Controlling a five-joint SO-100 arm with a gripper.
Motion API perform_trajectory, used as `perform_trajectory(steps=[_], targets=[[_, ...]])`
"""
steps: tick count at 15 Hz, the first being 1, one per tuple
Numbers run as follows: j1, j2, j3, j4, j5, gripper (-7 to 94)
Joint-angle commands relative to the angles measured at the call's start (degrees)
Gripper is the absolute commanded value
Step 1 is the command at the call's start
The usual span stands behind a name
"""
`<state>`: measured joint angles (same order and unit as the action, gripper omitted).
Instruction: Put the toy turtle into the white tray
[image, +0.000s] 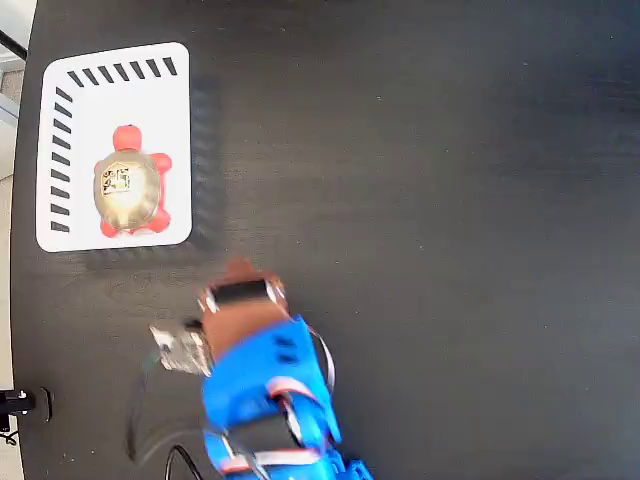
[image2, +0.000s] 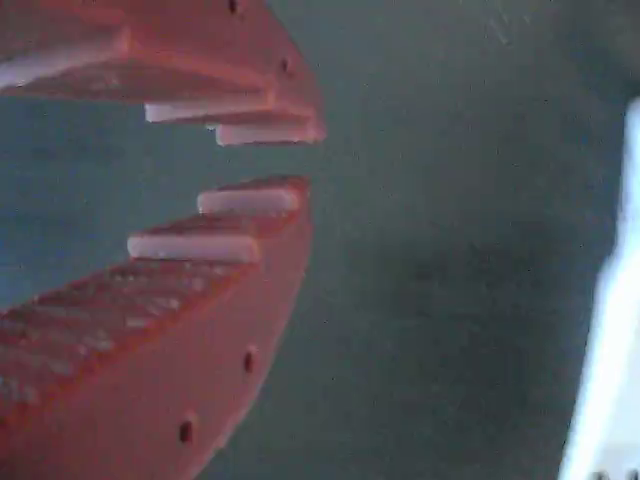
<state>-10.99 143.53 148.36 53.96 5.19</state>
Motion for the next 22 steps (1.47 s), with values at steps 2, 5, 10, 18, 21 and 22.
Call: perform_trajectory(steps=[2,5,10,18,21,22], targets=[[3.43,12.92,6.68,4.48,-1.49,0],[5.54,24.43,11.69,11.34,-1.93,0],[6.5,40.43,18.28,18.28,-0.97,0],[6.77,42.8,18.9,18.72,-1.23,0],[6.77,42.8,18.9,18.72,-1.23,0],[6.77,42.8,18.9,18.72,-1.23,0]])
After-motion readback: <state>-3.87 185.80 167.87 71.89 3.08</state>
